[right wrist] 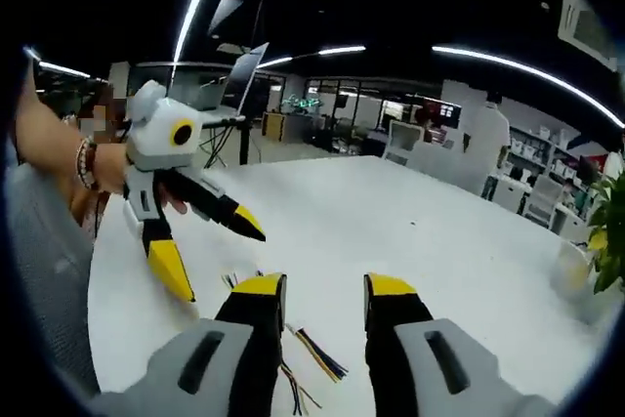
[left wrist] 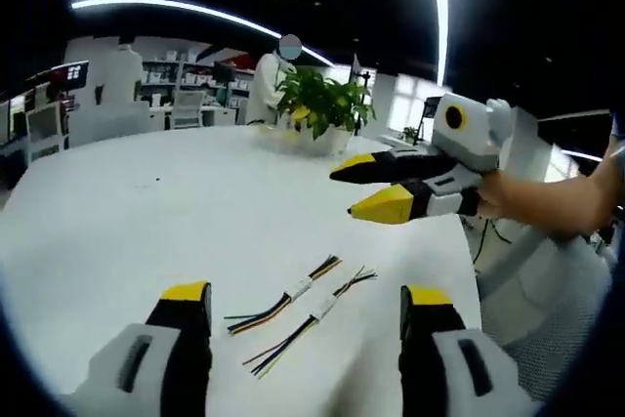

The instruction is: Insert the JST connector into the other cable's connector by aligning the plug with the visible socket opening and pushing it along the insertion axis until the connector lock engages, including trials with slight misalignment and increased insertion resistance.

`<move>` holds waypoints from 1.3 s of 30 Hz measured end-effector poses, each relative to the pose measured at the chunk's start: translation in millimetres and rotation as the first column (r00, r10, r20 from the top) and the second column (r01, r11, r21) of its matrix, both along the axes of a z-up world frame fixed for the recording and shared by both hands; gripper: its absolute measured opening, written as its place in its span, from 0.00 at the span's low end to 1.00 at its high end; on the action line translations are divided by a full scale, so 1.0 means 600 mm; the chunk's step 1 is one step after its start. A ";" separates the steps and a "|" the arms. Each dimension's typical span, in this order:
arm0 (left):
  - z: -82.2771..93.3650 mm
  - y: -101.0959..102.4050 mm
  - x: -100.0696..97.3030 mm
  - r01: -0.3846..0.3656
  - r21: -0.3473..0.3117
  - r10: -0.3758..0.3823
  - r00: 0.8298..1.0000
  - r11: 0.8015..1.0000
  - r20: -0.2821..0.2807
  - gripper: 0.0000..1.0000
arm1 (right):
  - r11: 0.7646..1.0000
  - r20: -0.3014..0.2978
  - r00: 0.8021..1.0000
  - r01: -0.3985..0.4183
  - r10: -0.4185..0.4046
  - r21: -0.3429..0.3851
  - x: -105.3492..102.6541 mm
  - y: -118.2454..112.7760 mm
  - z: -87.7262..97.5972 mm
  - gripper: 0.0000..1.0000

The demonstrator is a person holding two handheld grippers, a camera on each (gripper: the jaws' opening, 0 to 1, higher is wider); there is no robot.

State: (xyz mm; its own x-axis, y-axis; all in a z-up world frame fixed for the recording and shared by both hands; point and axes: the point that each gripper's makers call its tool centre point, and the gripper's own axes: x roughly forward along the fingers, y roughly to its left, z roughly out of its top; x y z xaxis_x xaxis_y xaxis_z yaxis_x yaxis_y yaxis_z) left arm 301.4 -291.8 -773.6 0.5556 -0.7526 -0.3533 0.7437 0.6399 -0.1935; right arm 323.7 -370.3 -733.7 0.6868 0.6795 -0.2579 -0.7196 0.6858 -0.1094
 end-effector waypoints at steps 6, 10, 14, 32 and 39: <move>0.070 0.007 0.010 -0.084 -0.106 0.084 0.996 0.991 -0.005 0.99 | 0.994 -0.018 0.999 0.048 -0.046 0.094 -0.004 -0.011 0.038 0.45; 0.160 0.014 0.005 -0.150 -0.219 0.166 0.984 0.964 0.057 0.99 | 0.914 -0.039 0.994 0.109 -0.102 0.391 -0.016 -0.015 0.135 0.47; 0.213 0.022 -0.039 -0.143 -0.214 0.169 0.979 0.966 0.110 0.99 | 0.912 -0.028 0.992 0.123 -0.121 0.392 -0.047 -0.036 0.176 0.48; 0.186 0.176 -0.233 -0.333 -0.047 0.337 0.933 0.942 0.125 0.99 | 0.927 0.059 0.977 0.172 -0.203 0.334 -0.220 -0.110 0.216 0.53; 0.136 0.183 -0.277 -0.335 0.031 0.331 0.938 0.942 0.099 0.99 | 0.959 0.017 0.979 0.195 -0.203 0.205 -0.259 -0.118 0.169 0.52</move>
State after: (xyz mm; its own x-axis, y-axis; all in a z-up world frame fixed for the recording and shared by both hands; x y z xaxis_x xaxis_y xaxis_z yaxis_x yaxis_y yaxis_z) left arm 135.4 -181.9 -692.2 0.8031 -0.5027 -0.3199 0.4994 0.8607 -0.0988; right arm 168.4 -441.2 -632.4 0.8200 0.5633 -0.1013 -0.5643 0.8253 0.0212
